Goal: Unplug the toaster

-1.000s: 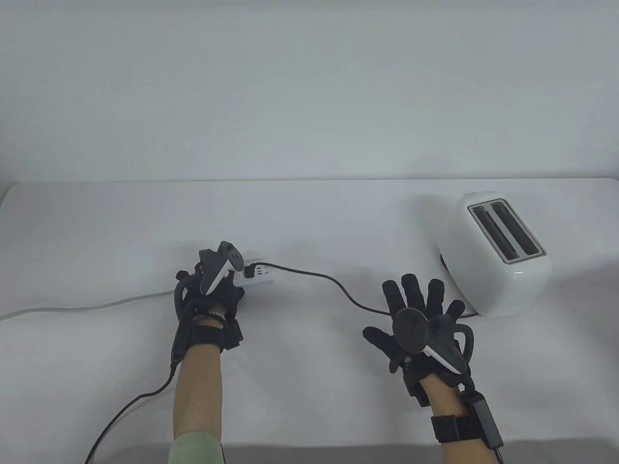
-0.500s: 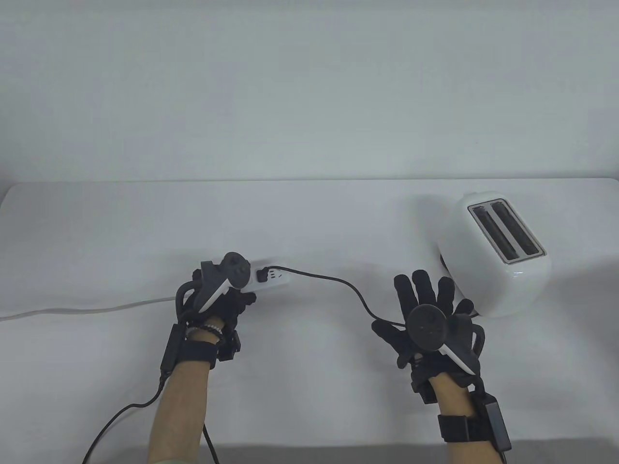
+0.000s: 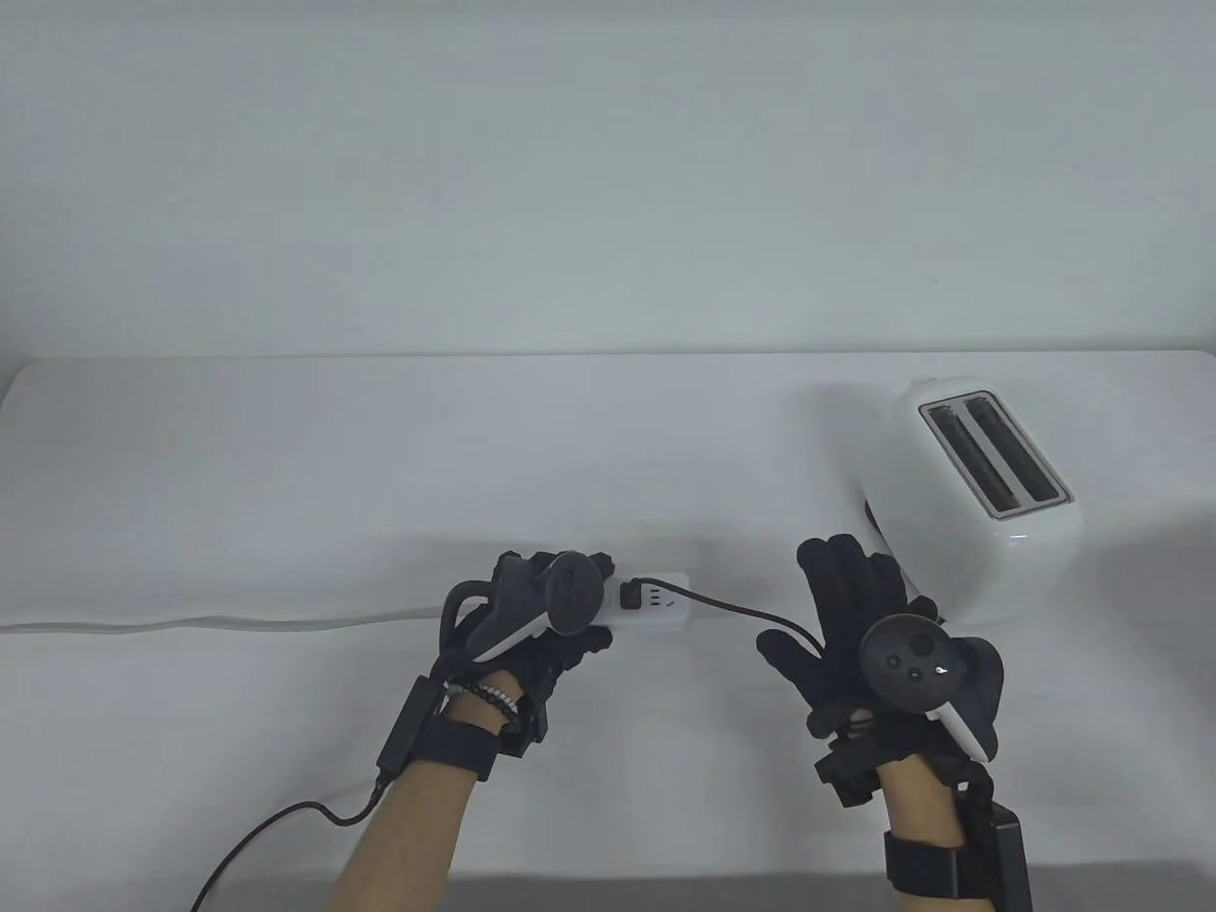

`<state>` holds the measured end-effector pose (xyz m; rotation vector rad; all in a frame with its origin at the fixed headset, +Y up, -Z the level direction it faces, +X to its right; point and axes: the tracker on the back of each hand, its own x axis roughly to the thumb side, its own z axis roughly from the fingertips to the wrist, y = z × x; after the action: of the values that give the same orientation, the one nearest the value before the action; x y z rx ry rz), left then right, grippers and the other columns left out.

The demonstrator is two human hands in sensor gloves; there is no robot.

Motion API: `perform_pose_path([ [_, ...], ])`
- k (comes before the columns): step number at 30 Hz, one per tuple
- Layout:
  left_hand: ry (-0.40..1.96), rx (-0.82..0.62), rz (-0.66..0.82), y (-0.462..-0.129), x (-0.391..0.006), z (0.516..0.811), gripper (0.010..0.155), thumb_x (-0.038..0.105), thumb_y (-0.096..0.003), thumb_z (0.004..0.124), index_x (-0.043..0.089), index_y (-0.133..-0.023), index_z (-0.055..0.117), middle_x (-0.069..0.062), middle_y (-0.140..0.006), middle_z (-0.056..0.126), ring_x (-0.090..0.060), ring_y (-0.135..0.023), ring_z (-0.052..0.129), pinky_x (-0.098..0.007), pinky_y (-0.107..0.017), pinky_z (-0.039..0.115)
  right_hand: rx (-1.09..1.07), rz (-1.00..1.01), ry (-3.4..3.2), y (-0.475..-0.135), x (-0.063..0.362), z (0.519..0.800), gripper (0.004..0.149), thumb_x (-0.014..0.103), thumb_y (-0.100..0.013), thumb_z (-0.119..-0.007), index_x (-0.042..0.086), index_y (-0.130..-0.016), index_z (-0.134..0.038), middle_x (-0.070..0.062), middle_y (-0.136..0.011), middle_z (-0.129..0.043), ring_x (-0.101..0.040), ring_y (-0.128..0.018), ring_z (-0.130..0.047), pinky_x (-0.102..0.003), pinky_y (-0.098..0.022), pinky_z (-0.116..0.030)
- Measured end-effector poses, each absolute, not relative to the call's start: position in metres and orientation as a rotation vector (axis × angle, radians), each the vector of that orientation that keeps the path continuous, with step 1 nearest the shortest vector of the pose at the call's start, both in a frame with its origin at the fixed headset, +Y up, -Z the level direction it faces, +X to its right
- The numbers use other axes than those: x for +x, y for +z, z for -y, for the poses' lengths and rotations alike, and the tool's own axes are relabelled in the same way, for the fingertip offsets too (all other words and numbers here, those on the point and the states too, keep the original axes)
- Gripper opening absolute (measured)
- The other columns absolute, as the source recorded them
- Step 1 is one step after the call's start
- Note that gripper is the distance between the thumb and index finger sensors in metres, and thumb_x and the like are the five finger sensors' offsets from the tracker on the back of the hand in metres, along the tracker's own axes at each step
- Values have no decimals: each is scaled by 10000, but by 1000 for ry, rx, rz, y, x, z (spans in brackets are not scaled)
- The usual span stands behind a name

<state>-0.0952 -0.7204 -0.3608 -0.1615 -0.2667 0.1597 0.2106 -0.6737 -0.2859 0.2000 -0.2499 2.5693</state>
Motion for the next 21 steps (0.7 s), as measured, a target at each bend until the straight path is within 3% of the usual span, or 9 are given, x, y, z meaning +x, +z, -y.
perform_pose_path([
  [11, 141, -239, 173, -377, -60, 751, 831, 512, -417, 835, 493, -1140, 427, 128, -1219, 616, -209, -1161, 623, -603, -914, 373, 209, 235, 2578, -285, 210, 674, 973, 782, -327, -653, 257, -1105, -397, -157, -1179, -399, -614, -991, -437, -855, -553, -340],
  [16, 140, -301, 135, -381, -59, 772, 821, 513, -433, 819, 520, -1139, 400, 156, -1228, 602, -192, -1178, 591, -592, -924, 350, 205, 197, 2605, -288, 210, 677, 970, 773, -328, -672, 254, -1103, -407, -154, -1175, -422, -599, -994, -457, -853, -557, -345],
  [21, 129, -294, 131, -379, -59, 776, 814, 510, -440, 811, 545, -1134, 387, 186, -1240, 573, -201, -1204, 508, -600, -924, 321, 234, 253, 2690, -286, 202, 671, 937, 731, -334, -732, 240, -1089, -472, -144, -1151, -516, -557, -980, -558, -831, -579, -400],
])
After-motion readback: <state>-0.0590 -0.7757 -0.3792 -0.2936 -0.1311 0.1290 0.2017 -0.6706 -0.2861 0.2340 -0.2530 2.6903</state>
